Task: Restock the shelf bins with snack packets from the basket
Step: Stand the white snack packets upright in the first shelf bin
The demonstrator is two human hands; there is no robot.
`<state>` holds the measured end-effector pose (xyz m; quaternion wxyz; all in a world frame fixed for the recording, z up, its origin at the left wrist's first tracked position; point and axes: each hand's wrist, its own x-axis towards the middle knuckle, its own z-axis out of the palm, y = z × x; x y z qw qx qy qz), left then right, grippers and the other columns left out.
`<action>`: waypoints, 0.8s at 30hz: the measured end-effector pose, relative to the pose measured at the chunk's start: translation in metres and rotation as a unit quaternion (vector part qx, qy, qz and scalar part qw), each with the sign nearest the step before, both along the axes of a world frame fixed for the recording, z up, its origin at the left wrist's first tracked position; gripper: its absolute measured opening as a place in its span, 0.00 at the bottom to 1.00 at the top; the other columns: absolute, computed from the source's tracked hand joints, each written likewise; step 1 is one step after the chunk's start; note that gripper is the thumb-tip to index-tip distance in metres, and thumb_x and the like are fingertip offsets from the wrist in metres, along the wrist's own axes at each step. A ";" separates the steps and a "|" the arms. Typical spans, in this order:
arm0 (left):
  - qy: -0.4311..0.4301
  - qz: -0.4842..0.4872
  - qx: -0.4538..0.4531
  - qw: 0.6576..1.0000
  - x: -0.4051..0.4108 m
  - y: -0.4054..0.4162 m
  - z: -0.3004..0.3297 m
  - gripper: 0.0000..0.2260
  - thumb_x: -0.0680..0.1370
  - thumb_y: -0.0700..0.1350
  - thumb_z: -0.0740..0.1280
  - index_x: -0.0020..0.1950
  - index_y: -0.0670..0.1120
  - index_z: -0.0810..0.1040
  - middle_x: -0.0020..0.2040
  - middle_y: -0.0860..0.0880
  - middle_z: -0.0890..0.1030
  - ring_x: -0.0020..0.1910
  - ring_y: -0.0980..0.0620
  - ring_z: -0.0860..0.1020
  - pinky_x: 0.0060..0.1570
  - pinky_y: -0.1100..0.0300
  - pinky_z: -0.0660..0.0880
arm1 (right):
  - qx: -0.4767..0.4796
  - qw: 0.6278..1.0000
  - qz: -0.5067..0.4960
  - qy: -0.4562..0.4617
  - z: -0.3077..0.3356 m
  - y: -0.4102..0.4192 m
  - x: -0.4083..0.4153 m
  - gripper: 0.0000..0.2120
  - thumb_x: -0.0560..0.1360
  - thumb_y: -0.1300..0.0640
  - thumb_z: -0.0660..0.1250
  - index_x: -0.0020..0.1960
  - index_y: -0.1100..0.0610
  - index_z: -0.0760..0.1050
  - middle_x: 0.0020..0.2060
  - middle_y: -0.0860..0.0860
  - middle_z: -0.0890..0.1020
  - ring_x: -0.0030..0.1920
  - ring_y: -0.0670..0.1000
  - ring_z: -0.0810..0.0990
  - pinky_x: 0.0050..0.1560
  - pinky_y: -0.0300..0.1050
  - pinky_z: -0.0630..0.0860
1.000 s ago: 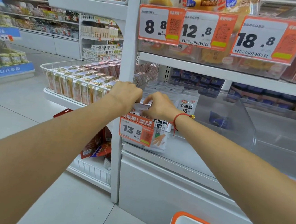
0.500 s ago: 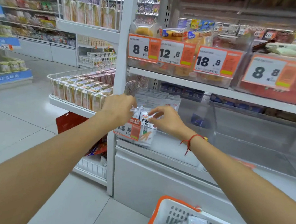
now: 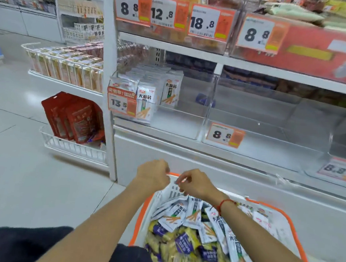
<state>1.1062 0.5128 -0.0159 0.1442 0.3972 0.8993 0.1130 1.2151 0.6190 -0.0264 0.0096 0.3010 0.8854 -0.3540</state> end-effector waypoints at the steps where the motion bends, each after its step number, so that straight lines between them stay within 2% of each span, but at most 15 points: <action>1: -0.008 -0.010 -0.031 0.999 0.009 0.002 -0.009 0.16 0.77 0.46 0.63 0.65 0.52 0.75 0.64 0.50 0.77 0.64 0.47 0.74 0.61 0.56 0.70 | 0.002 1.000 -0.002 -0.015 -0.012 -0.001 0.010 0.09 0.74 0.63 0.64 0.46 0.55 0.82 0.34 0.49 0.82 0.33 0.47 0.80 0.45 0.44 0.79; 4: -0.033 -0.071 -0.155 0.985 0.032 0.010 -0.031 0.18 0.78 0.45 0.62 0.69 0.46 0.71 0.66 0.47 0.75 0.64 0.46 0.74 0.61 0.55 0.70 | 0.000 0.998 -0.007 -0.070 -0.051 -0.001 0.038 0.08 0.75 0.60 0.63 0.47 0.55 0.82 0.47 0.54 0.84 0.46 0.53 0.83 0.51 0.46 0.78; 6: -0.071 -0.102 -0.212 0.969 0.047 0.017 -0.048 0.16 0.78 0.44 0.63 0.65 0.42 0.73 0.64 0.44 0.77 0.62 0.44 0.76 0.59 0.54 0.72 | 0.002 0.994 -0.015 -0.107 -0.076 0.001 0.056 0.08 0.76 0.58 0.63 0.49 0.54 0.82 0.56 0.54 0.81 0.52 0.55 0.81 0.50 0.45 0.76; 8: -0.109 -0.118 -0.226 0.961 0.062 0.022 -0.069 0.12 0.77 0.42 0.64 0.59 0.41 0.77 0.61 0.42 0.78 0.61 0.43 0.77 0.58 0.52 0.73 | 0.017 0.990 -0.022 -0.137 -0.099 0.002 0.075 0.10 0.77 0.57 0.62 0.51 0.56 0.82 0.58 0.53 0.80 0.53 0.54 0.80 0.48 0.43 0.75; 10: -0.137 -0.123 -0.211 0.960 0.077 0.024 -0.093 0.06 0.76 0.39 0.61 0.51 0.43 0.77 0.58 0.41 0.79 0.58 0.43 0.78 0.54 0.51 0.75 | 0.025 0.988 -0.039 -0.149 -0.118 0.004 0.094 0.09 0.77 0.56 0.62 0.51 0.54 0.80 0.57 0.52 0.80 0.52 0.53 0.79 0.50 0.44 0.75; 11: -0.153 -0.119 -0.196 0.961 0.084 0.024 -0.107 0.07 0.76 0.38 0.60 0.51 0.44 0.76 0.56 0.42 0.79 0.56 0.43 0.79 0.51 0.52 0.75 | 0.024 0.987 -0.054 -0.149 -0.126 0.004 0.103 0.09 0.77 0.57 0.62 0.54 0.53 0.79 0.56 0.52 0.79 0.52 0.52 0.79 0.50 0.44 0.75; 13: -0.190 -0.095 -0.150 0.966 0.094 0.021 -0.133 0.09 0.77 0.38 0.60 0.55 0.46 0.75 0.56 0.43 0.77 0.57 0.44 0.78 0.51 0.54 0.75 | 0.018 0.986 -0.094 -0.138 -0.141 0.005 0.120 0.13 0.77 0.60 0.62 0.60 0.54 0.76 0.59 0.53 0.76 0.51 0.53 0.78 0.49 0.45 0.75; 16: -0.221 -0.031 -0.083 0.971 0.099 0.009 -0.164 0.16 0.80 0.41 0.59 0.67 0.48 0.71 0.64 0.46 0.76 0.60 0.47 0.76 0.54 0.56 0.73 | 0.042 0.985 -0.123 -0.110 -0.157 0.006 0.141 0.18 0.76 0.60 0.63 0.66 0.54 0.70 0.62 0.53 0.73 0.58 0.53 0.75 0.54 0.46 0.74; 21: -0.151 0.135 0.037 0.979 0.083 0.007 -0.184 0.14 0.79 0.40 0.61 0.64 0.46 0.75 0.58 0.46 0.80 0.56 0.47 0.78 0.53 0.56 0.74 | 0.098 0.983 -0.131 -0.079 -0.169 0.008 0.138 0.18 0.79 0.53 0.61 0.69 0.52 0.68 0.59 0.52 0.75 0.60 0.53 0.73 0.56 0.47 0.73; 24: -0.133 0.119 0.033 0.983 0.067 0.014 -0.188 0.16 0.79 0.40 0.61 0.67 0.45 0.74 0.62 0.45 0.78 0.61 0.45 0.75 0.59 0.55 0.73 | 0.122 0.979 -0.146 -0.070 -0.171 0.013 0.117 0.19 0.80 0.49 0.59 0.68 0.55 0.70 0.60 0.53 0.76 0.62 0.53 0.71 0.60 0.46 0.70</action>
